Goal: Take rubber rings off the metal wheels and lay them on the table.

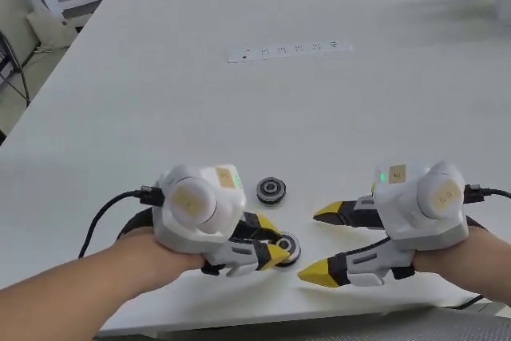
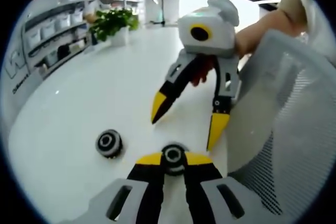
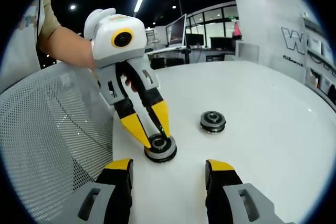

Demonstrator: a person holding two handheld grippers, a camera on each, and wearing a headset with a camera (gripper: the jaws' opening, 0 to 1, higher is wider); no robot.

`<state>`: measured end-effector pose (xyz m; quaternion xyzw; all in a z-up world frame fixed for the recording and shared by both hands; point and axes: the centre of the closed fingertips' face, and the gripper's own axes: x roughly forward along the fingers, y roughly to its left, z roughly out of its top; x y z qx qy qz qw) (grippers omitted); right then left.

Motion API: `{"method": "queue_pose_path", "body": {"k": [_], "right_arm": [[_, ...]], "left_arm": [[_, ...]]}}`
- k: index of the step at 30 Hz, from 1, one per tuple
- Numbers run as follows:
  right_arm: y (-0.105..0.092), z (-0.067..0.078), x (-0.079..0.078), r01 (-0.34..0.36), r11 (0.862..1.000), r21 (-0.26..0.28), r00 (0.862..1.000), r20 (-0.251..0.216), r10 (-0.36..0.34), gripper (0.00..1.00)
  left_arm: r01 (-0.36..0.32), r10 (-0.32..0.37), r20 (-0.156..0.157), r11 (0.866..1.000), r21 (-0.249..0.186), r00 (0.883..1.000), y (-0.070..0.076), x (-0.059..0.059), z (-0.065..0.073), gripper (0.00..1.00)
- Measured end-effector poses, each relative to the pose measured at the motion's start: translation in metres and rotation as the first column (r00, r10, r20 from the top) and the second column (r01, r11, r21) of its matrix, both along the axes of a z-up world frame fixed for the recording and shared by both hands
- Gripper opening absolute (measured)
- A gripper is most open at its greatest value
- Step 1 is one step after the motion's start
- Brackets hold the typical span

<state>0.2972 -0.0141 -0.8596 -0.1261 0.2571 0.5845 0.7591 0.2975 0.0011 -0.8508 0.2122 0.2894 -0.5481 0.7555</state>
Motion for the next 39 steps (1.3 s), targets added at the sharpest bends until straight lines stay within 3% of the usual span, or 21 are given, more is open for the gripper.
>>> {"method": "queue_pose_path", "body": {"k": [7, 9, 18, 21, 24, 31, 39], "right_arm": [[0.004, 0.002, 0.0, -0.002, 1.0, 0.016, 1.0, 0.0, 0.002, 0.51], [0.006, 0.002, 0.0, -0.011, 1.0, 0.015, 1.0, 0.019, 0.011, 0.46], [0.017, 0.001, -0.006, -0.05, 0.998, 0.031, 0.999, -0.001, 0.05, 0.39], [0.018, 0.002, -0.004, -0.052, 0.998, 0.03, 0.999, 0.018, 0.052, 0.33], [0.02, 0.003, -0.001, -0.027, 0.998, 0.062, 0.999, -0.018, 0.028, 0.33], [0.024, -0.004, -0.006, -0.055, 0.998, 0.043, 0.998, -0.023, 0.056, 0.31], [0.026, -0.005, -0.005, -0.08, 0.996, 0.026, 0.997, 0.014, 0.079, 0.28]], "left_arm": [[0.003, -0.003, 0.031, 1.0, 0.007, 1.0, 0.001, 0.001, -0.001, 0.14], [0.002, -0.002, 0.034, 1.0, 0.008, 0.999, 0.001, 0.001, 0.0, 0.14], [-0.008, 0.008, 0.042, 1.0, 0.004, 0.999, 0.0, 0.0, 0.0, 0.14], [-0.012, 0.013, 0.04, 1.0, -0.001, 0.999, 0.0, 0.0, 0.0, 0.14], [-0.013, 0.013, 0.043, 1.0, -0.002, 0.999, 0.0, 0.0, 0.001, 0.14], [-0.016, 0.016, 0.046, 1.0, -0.004, 0.999, 0.0, 0.001, 0.001, 0.14], [-0.015, 0.015, 0.051, 1.0, -0.004, 0.999, 0.0, 0.001, 0.001, 0.14]]}}
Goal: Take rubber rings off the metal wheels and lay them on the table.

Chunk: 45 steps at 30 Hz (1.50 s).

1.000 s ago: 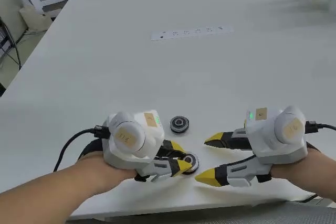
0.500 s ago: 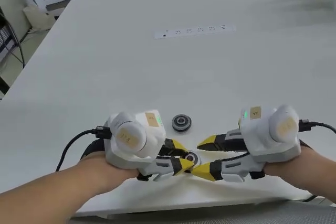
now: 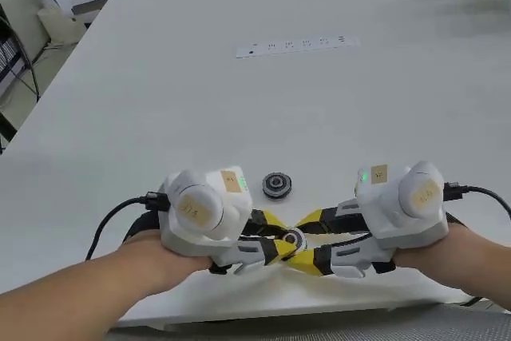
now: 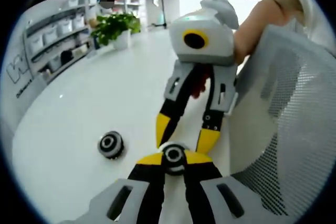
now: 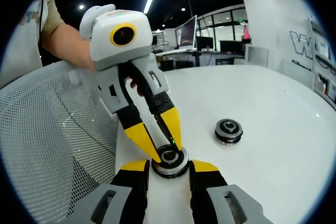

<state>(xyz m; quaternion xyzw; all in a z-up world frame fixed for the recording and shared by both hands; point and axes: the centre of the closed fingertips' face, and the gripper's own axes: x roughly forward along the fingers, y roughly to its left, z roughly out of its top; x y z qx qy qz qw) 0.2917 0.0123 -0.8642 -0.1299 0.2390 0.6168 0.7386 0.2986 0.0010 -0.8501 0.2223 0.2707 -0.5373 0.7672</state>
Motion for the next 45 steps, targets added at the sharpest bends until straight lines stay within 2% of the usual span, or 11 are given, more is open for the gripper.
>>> {"method": "queue_pose_path", "body": {"k": [7, 25, 45], "right_arm": [[-0.003, 0.0, 0.0, -0.005, 1.0, -0.014, 1.0, 0.031, 0.005, 0.25], [-0.012, 0.002, -0.002, 0.002, 1.0, -0.025, 0.999, 0.04, -0.001, 0.19], [-0.016, 0.002, -0.003, 0.026, 1.0, -0.005, 1.0, -0.002, -0.026, 0.13]], "left_arm": [[0.001, -0.001, 0.003, 1.0, -0.001, 1.0, 0.0, 0.0, 0.0, 0.14], [0.005, -0.005, 0.007, 1.0, 0.0, 1.0, 0.0, 0.0, 0.0, 0.14], [-0.002, 0.002, 0.002, 1.0, -0.007, 1.0, 0.0, 0.0, -0.001, 0.13]]}}
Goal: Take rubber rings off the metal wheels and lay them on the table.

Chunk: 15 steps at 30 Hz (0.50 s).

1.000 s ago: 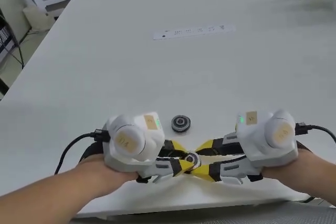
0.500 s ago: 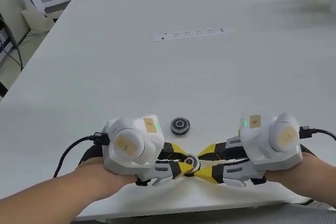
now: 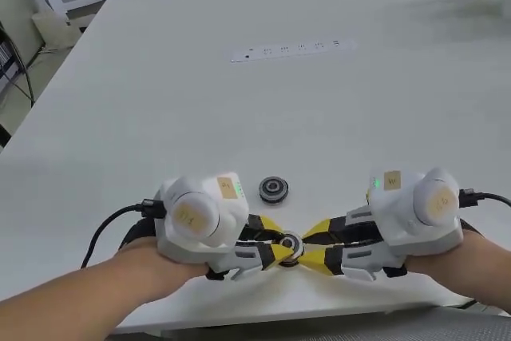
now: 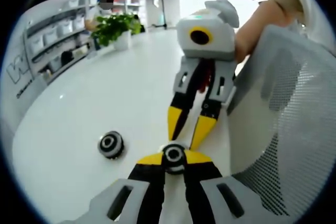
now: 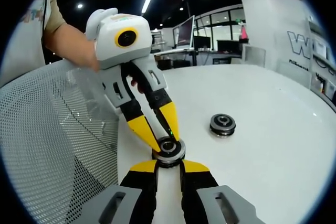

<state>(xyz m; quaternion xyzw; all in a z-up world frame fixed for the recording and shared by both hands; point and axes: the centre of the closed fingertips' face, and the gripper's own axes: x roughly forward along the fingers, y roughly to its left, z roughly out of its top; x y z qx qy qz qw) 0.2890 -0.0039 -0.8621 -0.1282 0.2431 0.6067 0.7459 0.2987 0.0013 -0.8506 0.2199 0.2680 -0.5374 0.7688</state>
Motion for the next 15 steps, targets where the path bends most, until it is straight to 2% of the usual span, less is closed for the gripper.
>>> {"method": "queue_pose_path", "body": {"k": [4, 6, 7, 11, 15], "right_arm": [[-0.0018, -0.0007, 0.0002, 0.003, 1.0, -0.001, 1.0, -0.004, -0.003, 0.1], [-0.0042, -0.002, 0.0015, 0.012, 1.0, -0.007, 1.0, -0.004, -0.012, 0.04], [-0.0047, -0.0021, 0.0014, 0.02, 1.0, 0.003, 1.0, -0.02, -0.02, 0.03], [-0.0045, -0.0026, 0.003, 0.03, 1.0, 0.004, 0.999, -0.032, -0.029, 0.03], [-0.0053, -0.0036, 0.0048, 0.066, 0.998, 0.019, 0.994, -0.092, -0.064, 0.03]], "left_arm": [[-0.001, 0.001, 0.0, 1.0, 0.0, 1.0, 0.0001, 0.0, 0.0, 0.13], [-0.002, 0.002, -0.001, 1.0, 0.0, 1.0, 0.0002, 0.0001, -0.0001, 0.13], [-0.002, 0.002, -0.001, 1.0, 0.0, 1.0, 0.0002, 0.0001, -0.0001, 0.13], [-0.005, 0.005, -0.002, 1.0, -0.001, 1.0, 0.0002, 0.0002, -0.0001, 0.13], [-0.006, 0.006, -0.001, 1.0, -0.001, 1.0, 0.0002, 0.0001, -0.0001, 0.13]]}}
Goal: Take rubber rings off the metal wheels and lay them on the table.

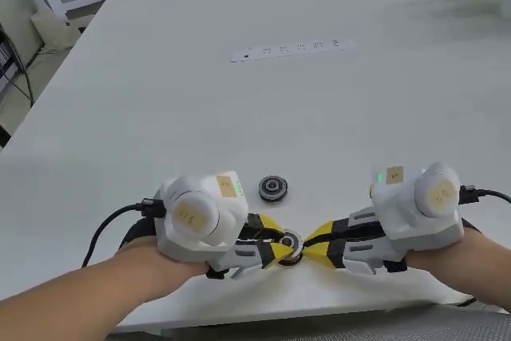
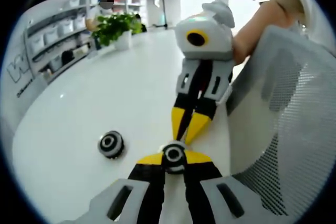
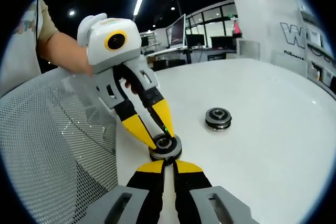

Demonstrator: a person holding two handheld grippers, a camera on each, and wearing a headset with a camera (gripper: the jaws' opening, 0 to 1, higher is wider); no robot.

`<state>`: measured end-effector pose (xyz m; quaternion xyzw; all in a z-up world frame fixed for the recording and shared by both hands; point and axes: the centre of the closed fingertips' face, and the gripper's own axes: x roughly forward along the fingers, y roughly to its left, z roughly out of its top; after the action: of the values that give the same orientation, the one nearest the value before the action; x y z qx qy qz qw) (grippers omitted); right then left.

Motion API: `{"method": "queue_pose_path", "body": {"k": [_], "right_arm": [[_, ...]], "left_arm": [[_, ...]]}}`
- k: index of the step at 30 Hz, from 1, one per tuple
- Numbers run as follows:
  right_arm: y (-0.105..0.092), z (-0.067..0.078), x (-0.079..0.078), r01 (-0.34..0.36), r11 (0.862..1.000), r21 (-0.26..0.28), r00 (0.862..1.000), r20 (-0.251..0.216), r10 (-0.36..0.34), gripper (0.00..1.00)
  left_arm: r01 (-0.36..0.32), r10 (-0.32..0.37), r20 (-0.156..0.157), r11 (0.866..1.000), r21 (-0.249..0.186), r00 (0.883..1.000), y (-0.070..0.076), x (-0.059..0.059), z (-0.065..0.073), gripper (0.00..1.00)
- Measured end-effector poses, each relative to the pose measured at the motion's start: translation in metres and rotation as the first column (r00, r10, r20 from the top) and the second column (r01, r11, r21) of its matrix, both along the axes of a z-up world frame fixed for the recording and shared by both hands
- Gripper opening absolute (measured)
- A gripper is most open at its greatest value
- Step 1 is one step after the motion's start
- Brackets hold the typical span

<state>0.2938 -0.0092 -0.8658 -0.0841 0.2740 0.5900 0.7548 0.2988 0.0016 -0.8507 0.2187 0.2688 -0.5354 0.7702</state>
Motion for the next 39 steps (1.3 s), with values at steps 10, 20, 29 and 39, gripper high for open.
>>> {"method": "queue_pose_path", "body": {"k": [10, 20, 29, 39], "right_arm": [[-0.001, -0.002, 0.001, 0.048, 0.999, 0.008, 0.996, -0.076, -0.047, 0.0], [-0.002, 0.003, 0.006, 0.132, 0.989, 0.065, 0.976, -0.183, -0.118, 0.0], [-0.001, 0.013, 0.006, 0.201, 0.97, 0.134, 0.946, -0.283, -0.157, 0.0], [0.005, 0.02, 0.002, 0.204, 0.968, 0.145, 0.935, -0.321, -0.149, 0.0]], "left_arm": [[0.002, -0.002, 0.002, 1.0, 0.001, 1.0, 0.0, 0.0, 0.0, 0.13], [0.002, -0.002, 0.006, 1.0, 0.005, 1.0, 0.0, 0.0, 0.0, 0.13], [0.001, -0.001, 0.012, 1.0, 0.017, 1.0, 0.0, 0.0, 0.0, 0.13], [-0.015, 0.014, 0.014, 1.0, 0.022, 1.0, 0.0, 0.001, 0.0, 0.13]]}}
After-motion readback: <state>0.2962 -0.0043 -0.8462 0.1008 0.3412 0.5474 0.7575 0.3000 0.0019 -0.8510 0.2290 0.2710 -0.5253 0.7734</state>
